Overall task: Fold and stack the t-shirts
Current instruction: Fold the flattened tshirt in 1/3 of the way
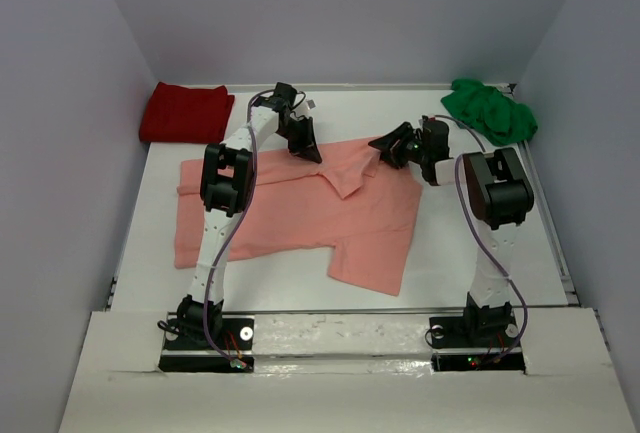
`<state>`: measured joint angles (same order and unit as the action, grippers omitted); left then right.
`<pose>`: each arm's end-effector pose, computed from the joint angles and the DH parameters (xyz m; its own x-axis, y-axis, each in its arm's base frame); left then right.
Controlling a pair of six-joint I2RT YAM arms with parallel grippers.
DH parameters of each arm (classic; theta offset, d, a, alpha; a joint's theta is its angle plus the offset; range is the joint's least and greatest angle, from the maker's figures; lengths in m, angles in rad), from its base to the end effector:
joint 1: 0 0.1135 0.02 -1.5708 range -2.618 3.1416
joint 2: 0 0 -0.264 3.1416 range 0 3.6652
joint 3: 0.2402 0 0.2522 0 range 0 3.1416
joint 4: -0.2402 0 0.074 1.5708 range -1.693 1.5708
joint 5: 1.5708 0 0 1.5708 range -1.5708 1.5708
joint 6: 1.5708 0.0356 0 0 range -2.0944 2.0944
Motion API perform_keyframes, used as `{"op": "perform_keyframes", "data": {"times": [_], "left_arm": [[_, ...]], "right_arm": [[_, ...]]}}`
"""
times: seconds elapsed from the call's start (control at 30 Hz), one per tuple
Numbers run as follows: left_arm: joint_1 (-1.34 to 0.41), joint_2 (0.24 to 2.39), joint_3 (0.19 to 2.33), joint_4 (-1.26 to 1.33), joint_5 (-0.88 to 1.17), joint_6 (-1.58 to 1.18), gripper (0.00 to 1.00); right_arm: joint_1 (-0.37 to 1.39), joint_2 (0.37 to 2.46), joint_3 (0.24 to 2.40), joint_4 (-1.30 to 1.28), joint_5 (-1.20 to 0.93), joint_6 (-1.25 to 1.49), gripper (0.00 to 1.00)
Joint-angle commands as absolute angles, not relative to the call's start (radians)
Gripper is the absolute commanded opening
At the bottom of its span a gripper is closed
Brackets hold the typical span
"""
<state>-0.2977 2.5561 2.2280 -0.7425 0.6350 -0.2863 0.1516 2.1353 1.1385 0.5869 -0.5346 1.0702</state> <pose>0.5105 -0.1787 0.1472 -0.9482 0.0531 -0.3131 0.2505 0.7310 -0.6348 0.4328 0.0845 0.1217 -0.7083 0.6554 -0.2621 0.0615 0.4272 0.9021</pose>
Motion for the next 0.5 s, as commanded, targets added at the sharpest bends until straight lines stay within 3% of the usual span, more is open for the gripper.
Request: {"op": "perform_keyframes", "data": {"times": [0.0, 0.47], "left_arm": [[-0.273, 2.632, 2.203, -0.807, 0.483, -0.233, 0.03], [-0.271, 2.632, 2.203, -0.807, 0.485, -0.233, 0.03]], "right_arm": [[0.166, 2.160, 1.196, 0.598, -0.535, 1.074, 0.54], [0.166, 2.079, 1.123, 0.584, -0.537, 1.045, 0.54]]}}
